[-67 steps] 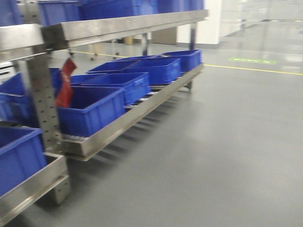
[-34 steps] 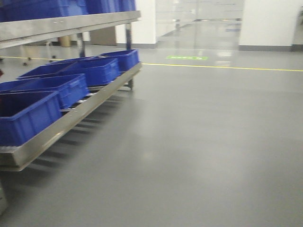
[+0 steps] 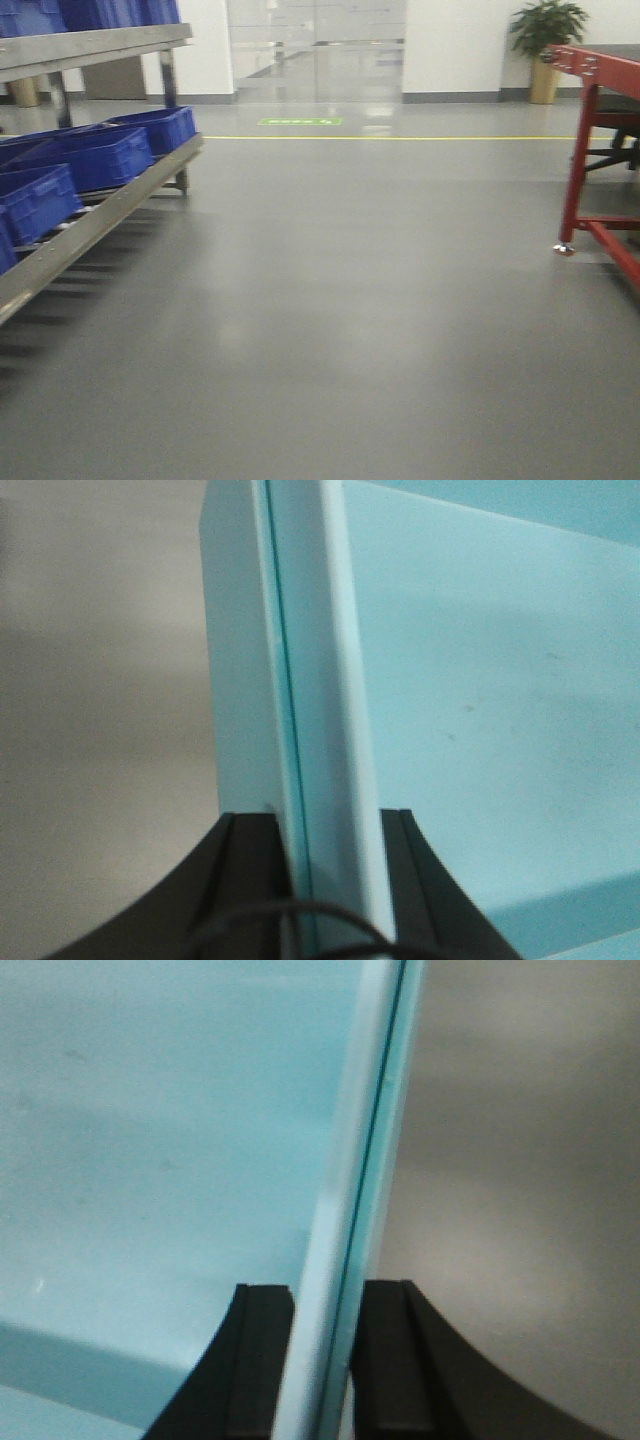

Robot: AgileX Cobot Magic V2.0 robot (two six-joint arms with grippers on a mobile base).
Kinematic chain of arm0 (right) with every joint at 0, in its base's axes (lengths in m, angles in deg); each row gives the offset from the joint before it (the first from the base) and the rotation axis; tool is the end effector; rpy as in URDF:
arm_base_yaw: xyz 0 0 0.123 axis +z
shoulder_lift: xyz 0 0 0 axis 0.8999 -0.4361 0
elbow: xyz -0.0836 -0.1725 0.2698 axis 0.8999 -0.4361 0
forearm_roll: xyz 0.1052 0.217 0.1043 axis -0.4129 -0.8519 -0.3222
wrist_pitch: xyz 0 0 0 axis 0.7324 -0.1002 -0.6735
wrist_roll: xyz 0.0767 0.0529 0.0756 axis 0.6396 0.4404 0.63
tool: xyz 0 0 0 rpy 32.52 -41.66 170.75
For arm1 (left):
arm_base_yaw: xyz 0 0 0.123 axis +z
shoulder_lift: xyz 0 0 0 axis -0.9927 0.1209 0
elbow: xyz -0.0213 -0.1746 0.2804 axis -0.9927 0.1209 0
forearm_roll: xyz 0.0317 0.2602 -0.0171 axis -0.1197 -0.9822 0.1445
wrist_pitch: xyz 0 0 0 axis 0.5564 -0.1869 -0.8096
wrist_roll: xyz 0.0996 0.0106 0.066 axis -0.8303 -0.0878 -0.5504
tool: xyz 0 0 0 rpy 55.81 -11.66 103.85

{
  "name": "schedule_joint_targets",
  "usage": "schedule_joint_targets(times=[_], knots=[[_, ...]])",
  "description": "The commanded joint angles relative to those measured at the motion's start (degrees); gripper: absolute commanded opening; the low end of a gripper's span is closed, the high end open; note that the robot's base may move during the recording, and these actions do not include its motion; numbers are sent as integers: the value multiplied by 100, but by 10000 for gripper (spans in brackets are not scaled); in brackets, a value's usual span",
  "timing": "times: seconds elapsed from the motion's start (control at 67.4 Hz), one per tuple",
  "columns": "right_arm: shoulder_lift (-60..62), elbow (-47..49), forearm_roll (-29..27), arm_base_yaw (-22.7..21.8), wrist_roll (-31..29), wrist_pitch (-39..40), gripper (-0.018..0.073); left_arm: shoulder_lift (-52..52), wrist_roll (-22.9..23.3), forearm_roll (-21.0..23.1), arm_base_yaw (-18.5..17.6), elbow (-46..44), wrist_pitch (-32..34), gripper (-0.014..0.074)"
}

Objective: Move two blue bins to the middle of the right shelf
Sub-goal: 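Turn and drive the base past the red workbench holding the light blue bin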

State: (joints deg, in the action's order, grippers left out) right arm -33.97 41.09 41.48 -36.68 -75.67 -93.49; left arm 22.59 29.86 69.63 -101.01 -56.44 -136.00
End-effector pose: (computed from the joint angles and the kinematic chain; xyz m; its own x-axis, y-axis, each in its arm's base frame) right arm 0.2774 0.1522 0.5187 -0.6202 -0.0324 -0.7838 -0.3554 0.9023 0.2440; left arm 0.2575 -0.1087 0.5304 -0.4933 -0.0345 -0.8692 0.3879 0.8856 -0.2553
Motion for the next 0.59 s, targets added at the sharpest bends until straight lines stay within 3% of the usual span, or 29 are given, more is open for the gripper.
schedule_joint_targets(times=[0.0, 0.579], knots=[[26, 62, -506, 55, -3, 434, -153, -136, -23, 881, -107, -135, 653, -111], [26, 62, -506, 55, -3, 434, -153, -136, -23, 881, -107, -135, 653, -111]])
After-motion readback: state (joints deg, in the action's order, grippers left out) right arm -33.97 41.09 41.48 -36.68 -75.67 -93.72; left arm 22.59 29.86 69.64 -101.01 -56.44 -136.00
